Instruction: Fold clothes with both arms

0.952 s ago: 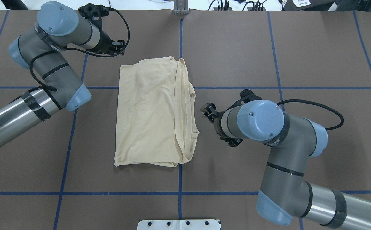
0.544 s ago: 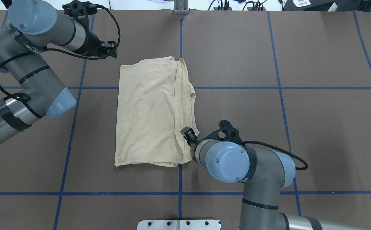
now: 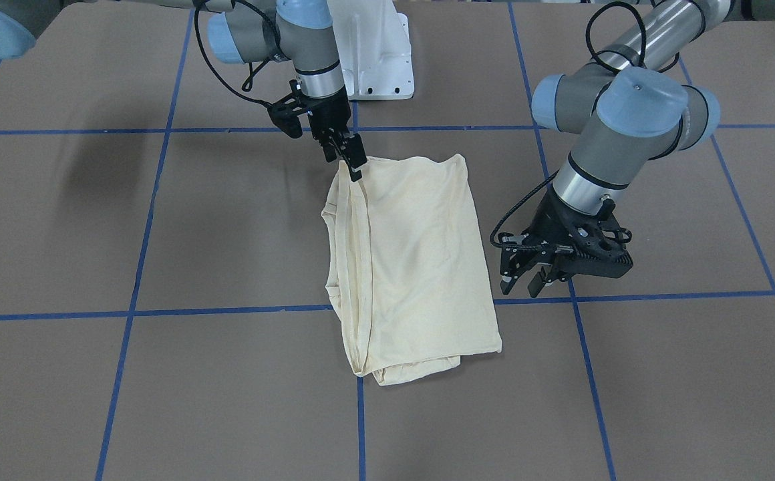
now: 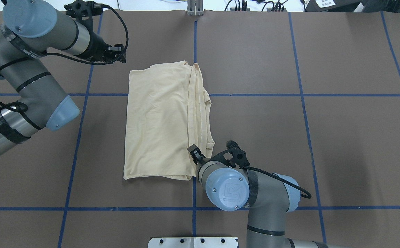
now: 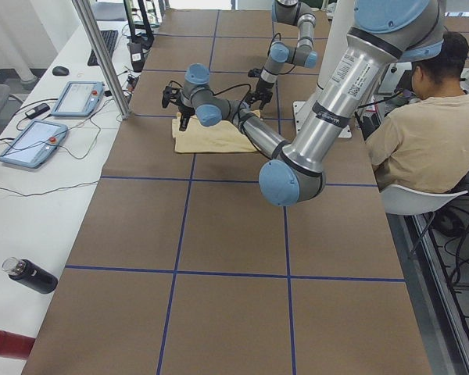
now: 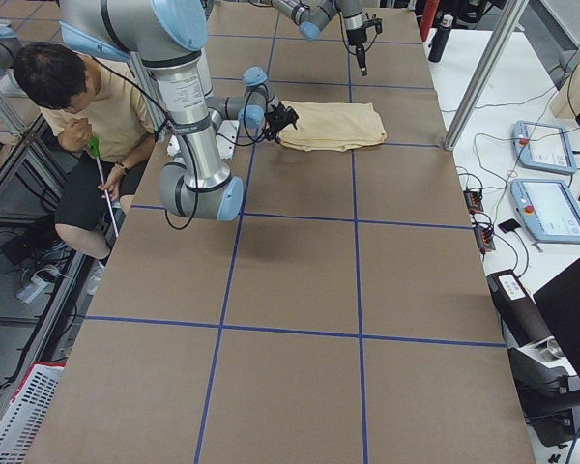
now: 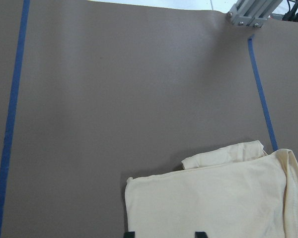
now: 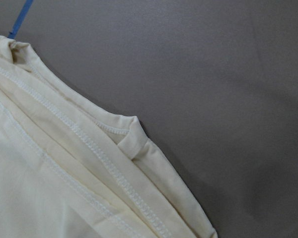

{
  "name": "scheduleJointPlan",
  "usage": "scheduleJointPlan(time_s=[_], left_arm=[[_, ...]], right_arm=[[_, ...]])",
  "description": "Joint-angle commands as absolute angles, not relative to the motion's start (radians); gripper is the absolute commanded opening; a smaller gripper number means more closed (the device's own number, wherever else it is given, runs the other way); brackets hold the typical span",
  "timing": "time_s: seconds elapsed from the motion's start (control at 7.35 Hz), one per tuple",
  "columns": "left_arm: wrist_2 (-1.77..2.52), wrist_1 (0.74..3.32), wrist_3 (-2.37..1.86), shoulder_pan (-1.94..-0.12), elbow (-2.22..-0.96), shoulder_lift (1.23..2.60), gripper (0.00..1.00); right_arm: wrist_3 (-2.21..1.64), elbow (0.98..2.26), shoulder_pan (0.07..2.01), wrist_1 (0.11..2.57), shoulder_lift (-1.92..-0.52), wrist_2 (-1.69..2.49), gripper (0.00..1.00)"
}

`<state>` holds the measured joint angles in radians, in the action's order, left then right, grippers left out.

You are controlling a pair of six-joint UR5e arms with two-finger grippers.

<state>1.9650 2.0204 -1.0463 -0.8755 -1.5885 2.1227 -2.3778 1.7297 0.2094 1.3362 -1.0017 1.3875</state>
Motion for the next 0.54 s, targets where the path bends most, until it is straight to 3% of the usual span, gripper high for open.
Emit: scheduleJointPlan(time_s=[0.0,0.14,0.41], left_arm=[[1.965,2.019,-1.051,-0.876,-1.597,2.123,0.51],[1.965,2.020,-1.051,-0.876,-1.598,2.120,0.52],[1.965,2.014,-1.051,-0.876,-1.615,2.118,0.52]], right_arm=[[-2.378,1.715,0.209,1.336,-0.999,1.387,0.92],[-2.378,1.709,0.209,1.336,-0.993,1.387,0.87],[-2.378,1.698,0.209,1.338,-0.989,1.387,0.87]])
